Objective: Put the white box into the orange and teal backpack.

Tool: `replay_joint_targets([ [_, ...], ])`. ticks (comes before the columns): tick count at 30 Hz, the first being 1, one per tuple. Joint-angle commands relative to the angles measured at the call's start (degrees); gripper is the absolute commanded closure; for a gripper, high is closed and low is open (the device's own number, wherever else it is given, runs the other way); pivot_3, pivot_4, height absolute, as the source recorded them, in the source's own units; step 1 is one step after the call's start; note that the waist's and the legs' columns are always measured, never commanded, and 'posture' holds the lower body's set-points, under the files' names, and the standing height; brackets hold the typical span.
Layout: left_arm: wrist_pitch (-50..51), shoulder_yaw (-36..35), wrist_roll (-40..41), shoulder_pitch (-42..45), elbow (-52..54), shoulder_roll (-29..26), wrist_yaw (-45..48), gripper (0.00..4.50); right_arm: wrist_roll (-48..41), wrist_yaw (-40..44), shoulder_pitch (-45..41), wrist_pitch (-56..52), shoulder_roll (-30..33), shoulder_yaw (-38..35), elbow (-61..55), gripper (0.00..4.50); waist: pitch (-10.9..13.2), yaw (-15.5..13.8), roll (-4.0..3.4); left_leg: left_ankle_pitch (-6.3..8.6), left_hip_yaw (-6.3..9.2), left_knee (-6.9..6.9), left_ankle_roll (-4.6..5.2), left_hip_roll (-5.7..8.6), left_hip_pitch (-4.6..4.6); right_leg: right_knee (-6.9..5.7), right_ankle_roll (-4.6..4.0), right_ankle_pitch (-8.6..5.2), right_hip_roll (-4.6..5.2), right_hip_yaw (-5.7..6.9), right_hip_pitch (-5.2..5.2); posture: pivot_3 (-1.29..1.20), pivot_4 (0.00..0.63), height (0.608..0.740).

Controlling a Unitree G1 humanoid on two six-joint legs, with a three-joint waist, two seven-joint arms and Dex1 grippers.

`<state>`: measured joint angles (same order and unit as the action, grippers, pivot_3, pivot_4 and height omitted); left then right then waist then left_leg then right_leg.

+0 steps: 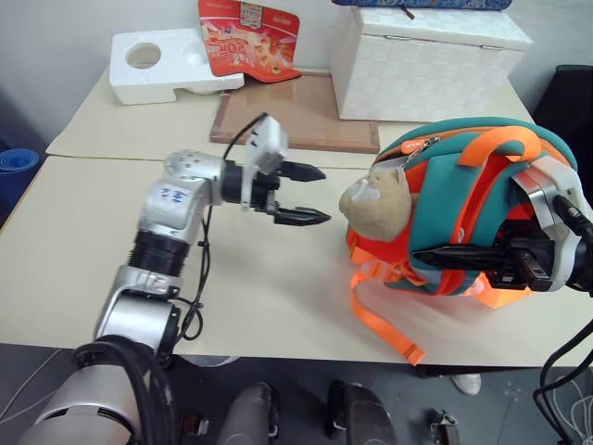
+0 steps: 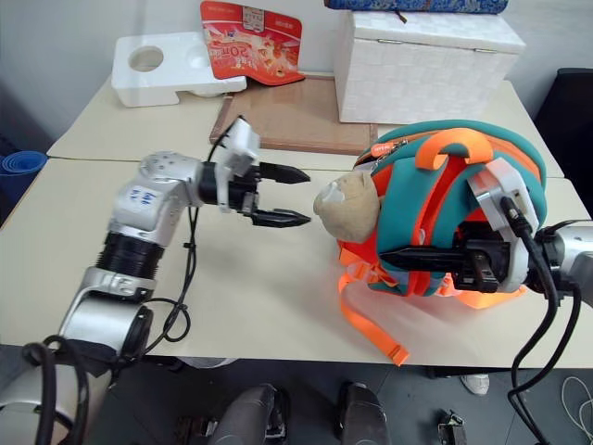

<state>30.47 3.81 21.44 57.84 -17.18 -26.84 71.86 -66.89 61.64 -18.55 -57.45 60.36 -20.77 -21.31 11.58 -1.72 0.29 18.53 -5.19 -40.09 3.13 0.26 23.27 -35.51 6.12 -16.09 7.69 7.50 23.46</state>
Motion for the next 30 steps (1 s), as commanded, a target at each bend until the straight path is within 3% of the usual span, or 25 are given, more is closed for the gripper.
replay_joint_targets([
  [1,9.4,-3.3,8.2,3.3,10.5,0.8,-2.1,0.01,-0.9,-0.7,1.3,0.9,-0.8,-2.6,-1.4,4.5,0.0,-0.2,0.0,0.01,0.06,-0.01,0.01,0.0,0.02,0.04,0.0,0.0,0.02,-0.08,-0.04,0.0,0.15,0.74],
  [6,11.7,-0.2,8.2,5.3,13.5,4.7,-5.6,0.01,-2.0,-1.5,2.0,0.8,-1.4,-2.6,-2.0,4.5,0.0,-0.6,0.0,0.0,0.08,-0.03,0.04,0.07,-0.09,0.07,0.07,0.04,0.0,-0.09,-0.2,0.0,0.15,0.74],
  [15,5.9,9.3,1.5,3.5,10.9,5.1,-4.8,0.01,-2.8,-2.7,2.5,0.7,-1.8,-2.6,-2.5,4.5,0.0,0.2,-0.01,-0.02,-0.08,0.06,0.02,0.01,-0.14,0.02,0.07,0.04,-0.1,-0.02,-0.09,0.0,0.15,0.74],
  [18,5.9,8.2,2.1,3.8,9.6,5.9,-5.2,0.56,-2.7,-3.2,3.5,0.9,-2.2,-2.9,-2.7,4.5,0.0,0.2,0.0,-0.01,-0.08,0.04,0.02,0.01,-0.13,0.02,0.07,0.04,-0.08,-0.04,-0.09,0.0,0.15,0.74],
  [26,4.7,6.3,1.7,5.6,6.7,2.8,-3.1,2.88,-1.3,-3.8,6.9,2.7,-2.9,-5.4,-1.5,4.5,0.0,0.2,-0.01,-0.02,-0.07,0.04,0.02,0.02,-0.12,0.01,0.07,0.04,-0.06,-0.03,-0.09,0.0,0.15,0.74],
  [28,2.5,5.6,-0.1,8.1,2.3,0.9,-3.2,3.3,-0.8,-3.3,8.3,3.0,-2.7,-6.7,-1.0,4.5,0.0,0.2,0.0,-0.02,-0.08,0.04,0.02,0.02,-0.12,0.01,0.07,0.04,-0.07,-0.02,-0.08,0.0,0.15,0.74],
  [30,-0.5,5.1,-1.9,10.8,-3.4,-1.2,-2.8,3.3,-0.6,-3.0,9.9,3.3,-2.5,-8.2,-0.9,4.5,0.0,0.2,-0.01,-0.02,-0.09,0.04,0.02,0.03,-0.11,0.0,0.07,0.04,-0.07,0.0,-0.07,0.0,0.15,0.74],
])
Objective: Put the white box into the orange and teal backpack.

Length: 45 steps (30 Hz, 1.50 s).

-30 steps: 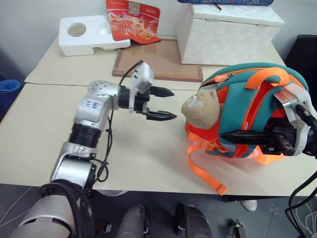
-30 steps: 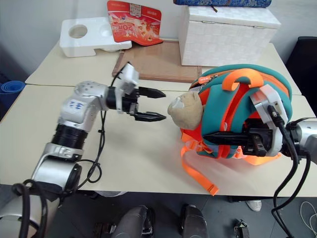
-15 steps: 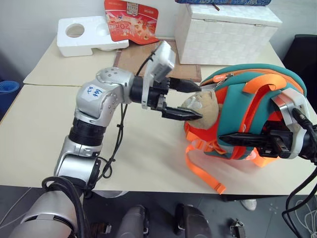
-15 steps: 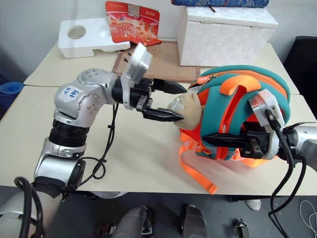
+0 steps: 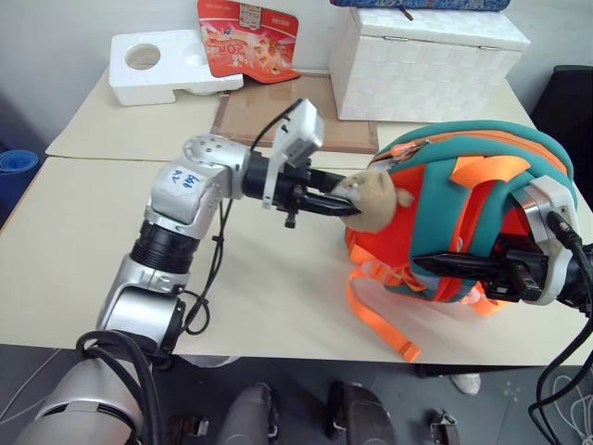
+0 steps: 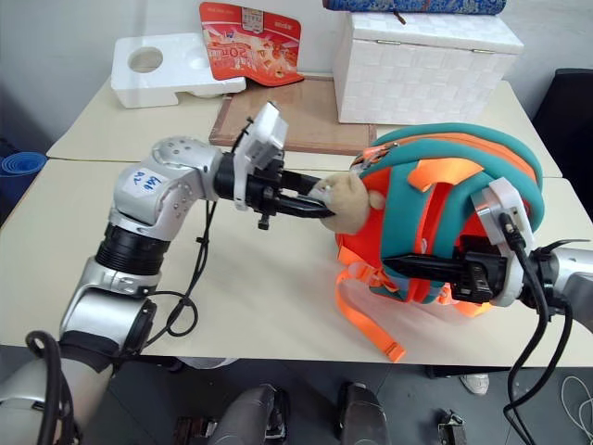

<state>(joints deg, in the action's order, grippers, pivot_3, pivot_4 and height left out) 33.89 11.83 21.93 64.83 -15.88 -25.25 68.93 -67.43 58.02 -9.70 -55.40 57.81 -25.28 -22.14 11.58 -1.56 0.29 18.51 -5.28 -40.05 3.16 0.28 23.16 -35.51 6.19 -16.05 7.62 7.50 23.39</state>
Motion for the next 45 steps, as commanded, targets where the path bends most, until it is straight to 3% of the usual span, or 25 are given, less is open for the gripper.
replay_joint_targets([
  [1,-5.6,-2.9,-3.2,4.7,-6.9,-3.5,0.8,3.3,0.0,0.7,1.7,1.3,0.1,-4.3,0.0,4.5,0.0,0.0,0.0,0.0,-0.01,0.0,0.0,0.0,0.0,0.0,0.0,0.0,-0.01,0.0,0.0,0.0,0.15,0.74],
  [9,-22.6,-0.7,-11.9,7.5,-22.2,-5.5,3.2,3.3,-0.2,-0.4,5.2,1.7,-0.7,-7.2,-0.8,4.5,0.0,0.0,0.0,0.0,-0.05,0.02,0.01,0.01,0.0,0.01,0.0,0.0,-0.01,0.01,0.01,0.0,0.15,0.74],
  [13,-35.2,4.6,-19.5,2.4,-25.2,-4.6,2.2,3.3,0.2,-1.0,5.4,2.2,-1.1,-7.1,-0.7,4.5,0.0,0.0,-0.01,0.01,-0.06,0.04,0.02,0.02,0.0,0.03,0.0,0.0,0.01,0.01,0.02,0.0,0.15,0.74],
  [18,-42.1,6.6,-23.8,-0.2,-27.8,-1.6,-0.3,3.3,-0.4,-1.4,5.2,2.0,-0.5,-7.7,-0.4,4.5,0.0,-0.1,0.01,0.01,-0.04,-0.01,0.03,0.02,0.02,0.0,0.0,0.0,0.03,0.01,0.04,0.0,0.15,0.74],
  [25,-44.1,7.9,-27.4,-2.6,-28.7,4.1,-5.5,3.3,0.0,-2.3,5.0,2.5,-1.4,-6.5,-0.8,4.5,0.0,-0.1,0.01,0.03,-0.04,-0.01,0.07,0.02,0.02,0.0,0.01,0.01,0.07,0.02,0.03,0.0,0.15,0.74],
  [29,-37.6,5.9,-26.1,-4.6,-25.9,7.5,-7.7,3.3,1.5,-3.1,3.9,3.9,-2.3,-5.1,-0.5,4.5,0.0,-0.1,0.01,0.03,-0.02,-0.03,0.08,0.02,0.03,-0.02,0.01,0.01,0.07,0.03,0.03,0.0,0.15,0.74],
  [36,-29.5,4.6,-24.5,-12.1,-13.6,2.9,-4.6,3.3,8.2,-3.2,-0.5,7.8,-2.8,-0.8,2.4,4.5,0.0,0.1,0.0,0.03,-0.03,0.0,0.08,0.0,-0.01,-0.02,0.02,0.01,0.06,0.0,0.03,0.0,0.15,0.74],
  [40,-19.3,0.2,-19.2,-13.5,-7.9,-1.1,-1.7,2.3,15.1,-1.0,-1.5,10.5,0.1,2.4,6.2,4.5,0.0,0.2,-0.01,0.02,-0.06,-0.04,0.08,0.0,-0.01,-0.04,0.02,0.01,0.06,-0.01,0.03,0.0,0.15,0.74],
  [45,-11.5,-5.3,-11.3,-17.7,0.0,-8.4,4.1,0.72,15.6,7.2,-1.3,9.8,5.5,-0.8,13.2,2.93,0.0,0.2,-0.02,0.02,-0.07,-0.01,0.08,0.0,0.0,-0.03,0.01,0.01,0.05,-0.01,0.05,0.0,0.15,0.74],
])
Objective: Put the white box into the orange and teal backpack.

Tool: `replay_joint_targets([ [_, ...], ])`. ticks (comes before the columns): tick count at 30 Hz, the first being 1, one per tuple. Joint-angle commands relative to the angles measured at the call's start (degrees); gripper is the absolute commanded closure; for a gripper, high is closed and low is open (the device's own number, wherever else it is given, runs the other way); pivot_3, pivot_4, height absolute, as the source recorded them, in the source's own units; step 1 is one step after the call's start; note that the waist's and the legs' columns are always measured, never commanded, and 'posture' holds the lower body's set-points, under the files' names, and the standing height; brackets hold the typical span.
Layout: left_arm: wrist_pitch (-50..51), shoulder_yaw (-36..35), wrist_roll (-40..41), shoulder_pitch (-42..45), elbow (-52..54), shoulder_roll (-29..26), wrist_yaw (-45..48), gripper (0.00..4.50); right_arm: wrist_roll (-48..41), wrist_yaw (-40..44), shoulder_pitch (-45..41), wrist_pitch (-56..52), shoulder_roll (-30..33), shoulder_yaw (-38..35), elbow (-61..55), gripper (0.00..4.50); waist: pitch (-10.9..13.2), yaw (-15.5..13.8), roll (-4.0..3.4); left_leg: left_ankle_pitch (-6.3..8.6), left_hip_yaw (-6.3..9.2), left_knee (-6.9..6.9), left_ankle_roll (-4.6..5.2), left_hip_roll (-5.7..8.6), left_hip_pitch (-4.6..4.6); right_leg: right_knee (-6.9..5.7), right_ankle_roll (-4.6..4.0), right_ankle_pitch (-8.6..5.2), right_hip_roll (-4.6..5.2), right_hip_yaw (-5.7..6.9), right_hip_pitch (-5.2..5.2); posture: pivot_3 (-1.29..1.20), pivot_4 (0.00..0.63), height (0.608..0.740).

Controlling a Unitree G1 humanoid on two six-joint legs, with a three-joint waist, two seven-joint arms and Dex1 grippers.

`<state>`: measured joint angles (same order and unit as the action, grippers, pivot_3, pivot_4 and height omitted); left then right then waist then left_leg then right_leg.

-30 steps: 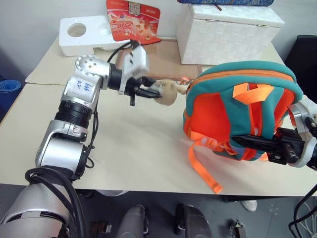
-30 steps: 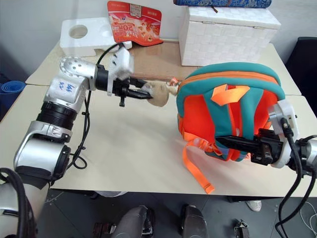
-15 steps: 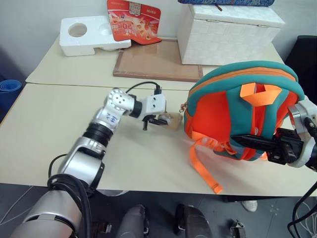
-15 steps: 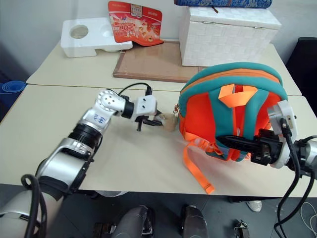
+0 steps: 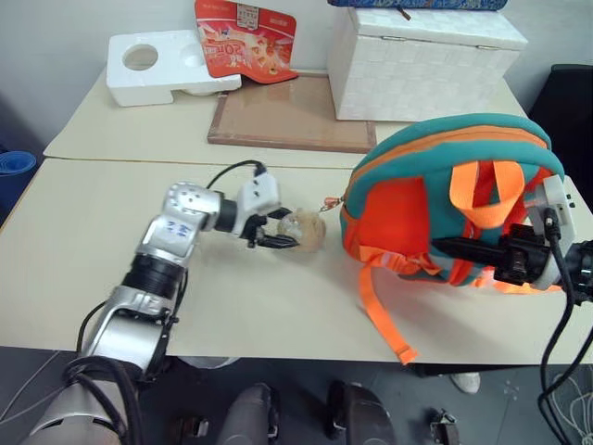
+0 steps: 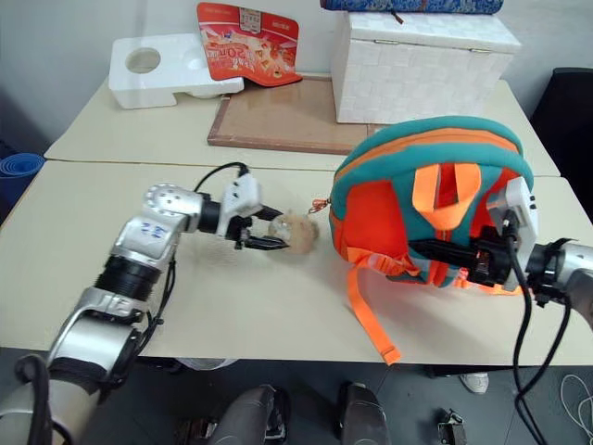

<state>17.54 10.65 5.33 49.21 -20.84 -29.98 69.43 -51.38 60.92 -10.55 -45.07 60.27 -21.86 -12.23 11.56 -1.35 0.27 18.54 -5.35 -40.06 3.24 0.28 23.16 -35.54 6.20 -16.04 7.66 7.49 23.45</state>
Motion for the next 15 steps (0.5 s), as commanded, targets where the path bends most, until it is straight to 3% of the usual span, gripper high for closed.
replay_joint_targets([
  [1,7.1,-5.5,6.9,-2.8,6.1,-5.3,4.3,0.41,-0.8,5.5,-0.3,-1.2,4.1,-5.3,4.3,2.56,0.0,0.0,-0.01,0.0,-0.01,-0.01,0.0,0.0,0.0,-0.01,0.0,0.0,0.0,-0.01,0.01,0.0,0.15,0.74],
  [3,11.8,-8.8,10.4,-4.5,8.5,-9.0,5.6,0.0,-0.6,9.4,1.6,-1.8,6.8,-8.2,6.2,1.91,0.0,0.0,-0.01,0.0,0.01,-0.01,0.0,-0.01,0.0,-0.01,0.0,0.0,0.0,0.01,-0.01,0.0,0.15,0.74],
  [9,23.7,-20.4,20.3,-10.1,16.2,-19.1,5.7,0.0,5.7,15.7,8.0,0.5,11.5,-17.1,14.9,0.03,0.0,-0.2,0.0,0.0,0.05,-0.02,0.01,0.0,0.0,0.03,0.0,0.0,0.03,-0.01,-0.07,0.0,0.15,0.74],
  [12,25.6,-23.7,22.0,-12.3,19.8,-21.0,2.1,0.0,9.5,17.8,11.2,3.3,11.8,-20.5,19.9,0.03,0.0,-0.2,0.0,0.01,0.1,-0.02,0.0,0.0,-0.03,0.06,0.0,0.0,0.05,-0.13,-0.13,0.0,0.15,0.74],
  [15,26.2,-24.7,22.4,-14.0,24.2,-18.8,-3.8,0.0,10.1,16.6,8.8,4.0,11.2,-20.7,25.2,0.03,0.0,-0.2,0.0,0.0,0.06,-0.02,0.0,0.02,-0.09,0.04,0.0,0.0,0.07,-0.23,-0.16,0.0,0.15,0.74],
])
